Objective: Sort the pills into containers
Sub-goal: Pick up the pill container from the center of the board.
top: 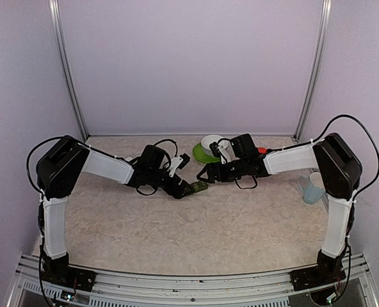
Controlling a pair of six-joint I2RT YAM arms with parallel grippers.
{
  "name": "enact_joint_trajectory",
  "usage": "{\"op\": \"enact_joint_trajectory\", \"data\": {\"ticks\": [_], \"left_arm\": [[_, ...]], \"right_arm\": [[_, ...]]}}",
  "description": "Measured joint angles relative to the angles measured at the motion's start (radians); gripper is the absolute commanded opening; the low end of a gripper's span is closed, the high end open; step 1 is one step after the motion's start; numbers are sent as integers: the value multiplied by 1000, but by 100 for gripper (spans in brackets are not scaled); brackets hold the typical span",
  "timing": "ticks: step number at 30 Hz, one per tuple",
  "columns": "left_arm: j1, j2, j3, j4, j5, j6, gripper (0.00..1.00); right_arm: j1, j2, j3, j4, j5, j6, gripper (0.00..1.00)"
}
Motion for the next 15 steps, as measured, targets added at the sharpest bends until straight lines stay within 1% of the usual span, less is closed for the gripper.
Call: {"op": "enact_joint_trajectory", "data": {"ticks": [8,15], "left_arm": [[-23,14,23,-64,-20,91,75],[-40,51,80,-107,-51,147,70]], "right_arm": [[-12,-24,-30,-7,0,-5,85],[-17,-43,-56,-4,-7,-5,85]]}}
